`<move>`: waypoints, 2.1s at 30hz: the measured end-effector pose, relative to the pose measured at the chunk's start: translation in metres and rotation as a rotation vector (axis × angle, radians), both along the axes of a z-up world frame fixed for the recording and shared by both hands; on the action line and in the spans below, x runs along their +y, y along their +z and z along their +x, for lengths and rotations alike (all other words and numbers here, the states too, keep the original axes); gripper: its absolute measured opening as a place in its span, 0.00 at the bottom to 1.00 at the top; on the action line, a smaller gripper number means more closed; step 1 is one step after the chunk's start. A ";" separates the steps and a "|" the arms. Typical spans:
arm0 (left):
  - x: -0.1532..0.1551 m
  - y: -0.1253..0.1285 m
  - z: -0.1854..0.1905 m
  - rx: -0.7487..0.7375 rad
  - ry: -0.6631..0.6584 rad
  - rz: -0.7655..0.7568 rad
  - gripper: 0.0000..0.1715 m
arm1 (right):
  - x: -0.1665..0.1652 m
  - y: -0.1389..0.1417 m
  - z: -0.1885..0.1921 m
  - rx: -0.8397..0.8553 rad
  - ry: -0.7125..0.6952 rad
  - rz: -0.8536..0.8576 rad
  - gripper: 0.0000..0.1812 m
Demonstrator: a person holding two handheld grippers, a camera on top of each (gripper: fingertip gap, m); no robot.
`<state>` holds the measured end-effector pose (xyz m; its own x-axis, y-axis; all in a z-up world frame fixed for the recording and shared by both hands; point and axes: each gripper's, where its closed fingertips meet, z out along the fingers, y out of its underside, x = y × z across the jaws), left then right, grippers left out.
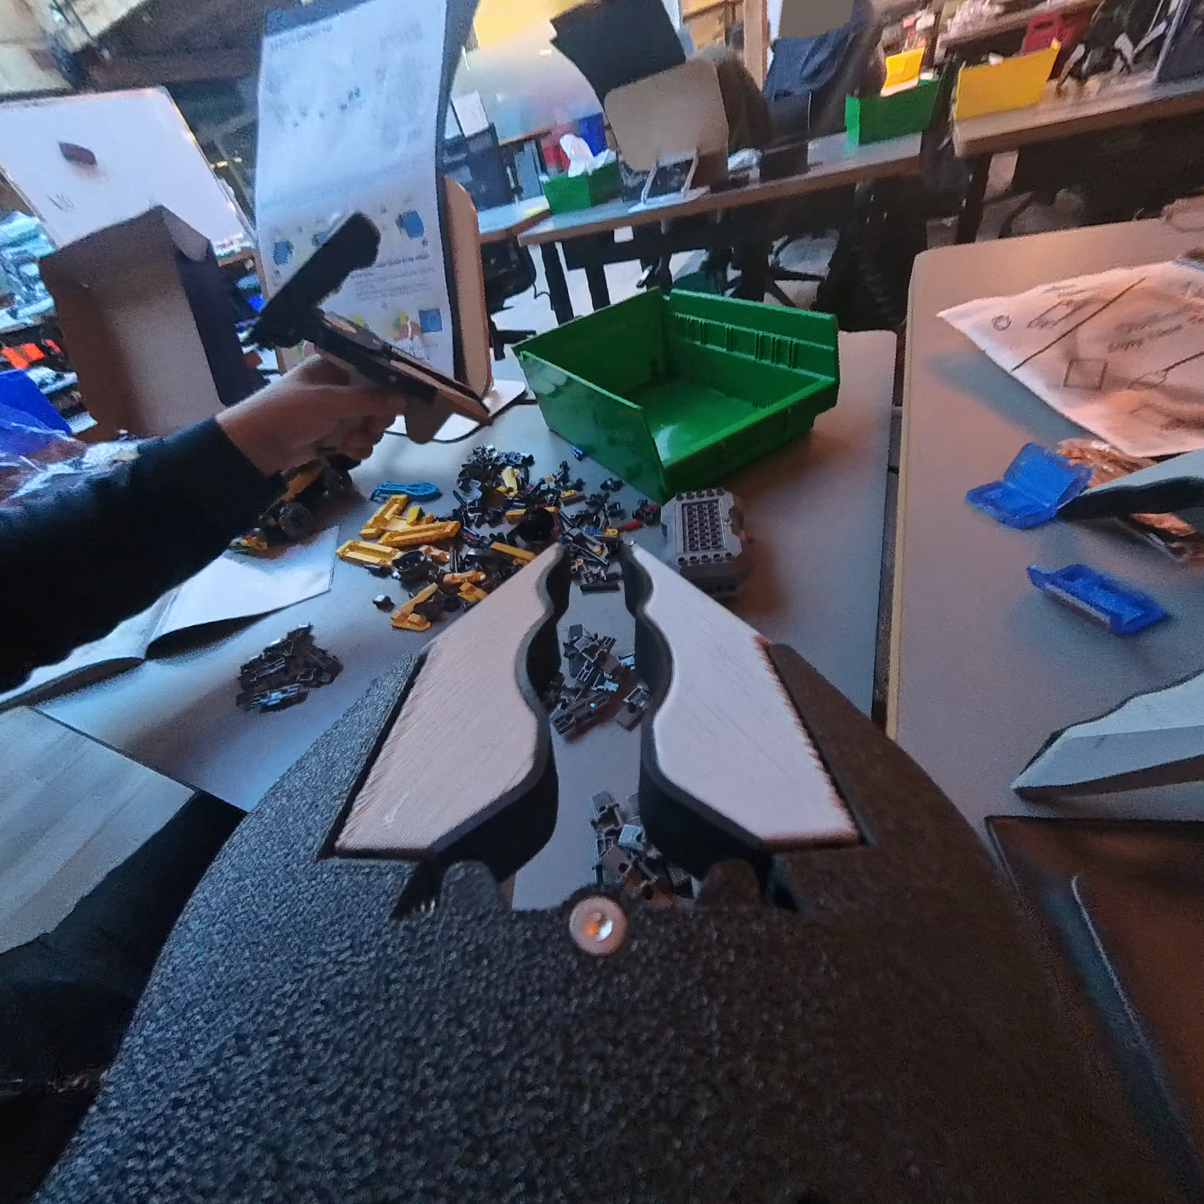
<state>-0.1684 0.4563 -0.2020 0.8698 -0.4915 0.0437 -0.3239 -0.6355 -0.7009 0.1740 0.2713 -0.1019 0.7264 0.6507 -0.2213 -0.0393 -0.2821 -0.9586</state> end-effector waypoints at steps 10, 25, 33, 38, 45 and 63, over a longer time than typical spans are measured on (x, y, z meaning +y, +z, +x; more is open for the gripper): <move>0.005 -0.041 0.071 0.046 -0.188 -0.101 0.15 | -0.007 -0.002 -0.001 -0.042 -0.014 0.006 0.08; 0.014 -0.076 0.108 0.321 -0.604 -0.099 0.14 | -0.019 0.011 0.022 -0.020 -0.049 0.036 0.07; 0.010 -0.076 0.108 0.332 -0.634 -0.093 0.06 | -0.020 0.009 0.032 0.001 -0.058 0.027 0.07; 0.001 -0.045 0.104 0.420 -0.655 0.101 0.06 | -0.023 0.012 0.029 0.008 -0.043 0.030 0.07; -0.080 0.054 0.146 0.535 -0.807 0.575 0.05 | -0.031 0.005 -0.019 0.095 0.115 -0.044 0.08; -0.241 0.066 0.242 0.554 -1.169 0.858 0.05 | -0.051 -0.029 -0.112 0.376 0.506 -0.287 0.09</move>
<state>0.0732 0.2153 -0.1362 -0.1906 -0.5926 -0.7826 -0.6683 0.6623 -0.3387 0.0616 0.2201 -0.1306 0.1891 0.7671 -0.6130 -0.1512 -0.5940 -0.7901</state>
